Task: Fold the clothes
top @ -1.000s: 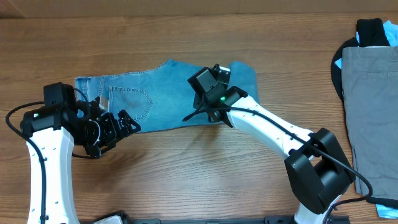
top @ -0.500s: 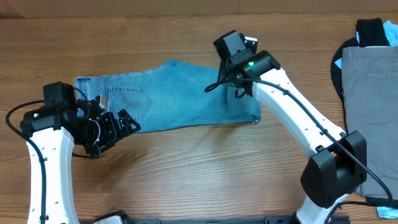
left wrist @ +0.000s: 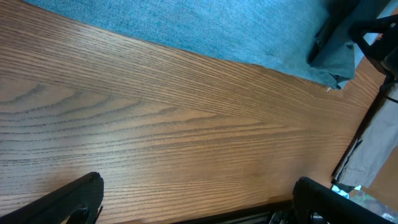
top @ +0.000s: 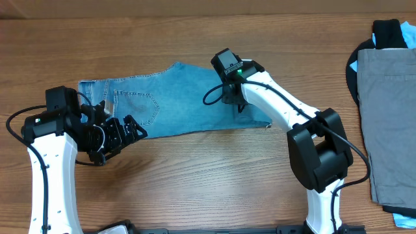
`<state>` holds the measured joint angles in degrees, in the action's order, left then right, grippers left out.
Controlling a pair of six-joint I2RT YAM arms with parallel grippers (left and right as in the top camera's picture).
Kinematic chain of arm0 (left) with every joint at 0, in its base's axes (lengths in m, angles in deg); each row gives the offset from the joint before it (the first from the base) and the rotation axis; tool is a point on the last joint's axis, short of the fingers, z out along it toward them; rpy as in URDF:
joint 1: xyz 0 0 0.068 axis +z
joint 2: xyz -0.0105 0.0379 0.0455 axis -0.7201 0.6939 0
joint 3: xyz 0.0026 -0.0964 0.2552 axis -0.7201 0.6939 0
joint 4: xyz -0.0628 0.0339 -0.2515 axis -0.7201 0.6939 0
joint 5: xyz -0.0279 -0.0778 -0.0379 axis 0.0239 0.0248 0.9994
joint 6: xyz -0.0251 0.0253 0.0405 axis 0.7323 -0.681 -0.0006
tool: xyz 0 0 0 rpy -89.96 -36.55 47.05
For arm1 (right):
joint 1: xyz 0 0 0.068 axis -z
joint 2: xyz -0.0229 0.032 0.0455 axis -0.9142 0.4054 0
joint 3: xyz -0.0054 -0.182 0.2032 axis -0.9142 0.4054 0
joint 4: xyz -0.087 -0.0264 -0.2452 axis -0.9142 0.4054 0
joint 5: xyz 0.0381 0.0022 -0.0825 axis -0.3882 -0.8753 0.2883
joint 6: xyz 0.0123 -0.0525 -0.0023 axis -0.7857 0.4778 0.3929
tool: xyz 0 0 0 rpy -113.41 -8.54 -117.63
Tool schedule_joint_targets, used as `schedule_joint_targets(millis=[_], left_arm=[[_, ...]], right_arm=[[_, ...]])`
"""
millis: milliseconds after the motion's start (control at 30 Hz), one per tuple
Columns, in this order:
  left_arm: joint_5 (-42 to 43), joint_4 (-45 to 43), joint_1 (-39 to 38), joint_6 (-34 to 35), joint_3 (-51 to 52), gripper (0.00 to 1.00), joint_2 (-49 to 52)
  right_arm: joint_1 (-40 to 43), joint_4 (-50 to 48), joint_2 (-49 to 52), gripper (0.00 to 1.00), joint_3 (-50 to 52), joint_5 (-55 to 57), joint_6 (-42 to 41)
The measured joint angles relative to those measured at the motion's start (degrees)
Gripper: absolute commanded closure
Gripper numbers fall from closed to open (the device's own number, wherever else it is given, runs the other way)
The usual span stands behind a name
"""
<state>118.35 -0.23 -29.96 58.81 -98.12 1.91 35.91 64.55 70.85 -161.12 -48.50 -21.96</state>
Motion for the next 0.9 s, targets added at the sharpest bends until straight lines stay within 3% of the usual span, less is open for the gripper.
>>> schedule_joint_targets(millis=[233,267,367,400,567,667,800,900], left_arm=[[-0.02,0.09,0.0,0.0,0.0,0.0,0.0],[-0.02,0.09,0.0,0.0,0.0,0.0,0.0],[-0.02,0.11,0.0,0.0,0.0,0.0,0.0],[-0.02,0.11,0.0,0.0,0.0,0.0,0.0],[-0.02,0.5,0.0,0.0,0.0,0.0,0.0],[-0.02,0.52,0.0,-0.02,0.0,0.0,0.0],[-0.02,0.72,0.0,-0.04,0.0,0.0,0.0],[0.0,0.68,0.0,-0.04,0.0,0.0,0.0]], right_arm=[[-6.73,-7.5,0.0,0.96,-0.11,-5.07,-4.44],[-7.54,-7.93,0.0,0.91,-0.11,-5.31,-5.14],[-9.49,-8.41,0.0,0.49,-0.11,-6.32,-6.88],[-9.57,-7.93,0.0,0.41,-0.11,-6.73,-7.54],[-8.92,-4.28,0.0,0.4,-0.81,-6.97,-7.87],[-7.21,0.22,-0.04,0.44,-3.26,-6.95,-7.78],[-2.99,3.19,-1.7,0.78,-6.05,-7.61,-6.27],[1.18,4.7,-4.02,0.96,-6.54,-12.24,-3.48]])
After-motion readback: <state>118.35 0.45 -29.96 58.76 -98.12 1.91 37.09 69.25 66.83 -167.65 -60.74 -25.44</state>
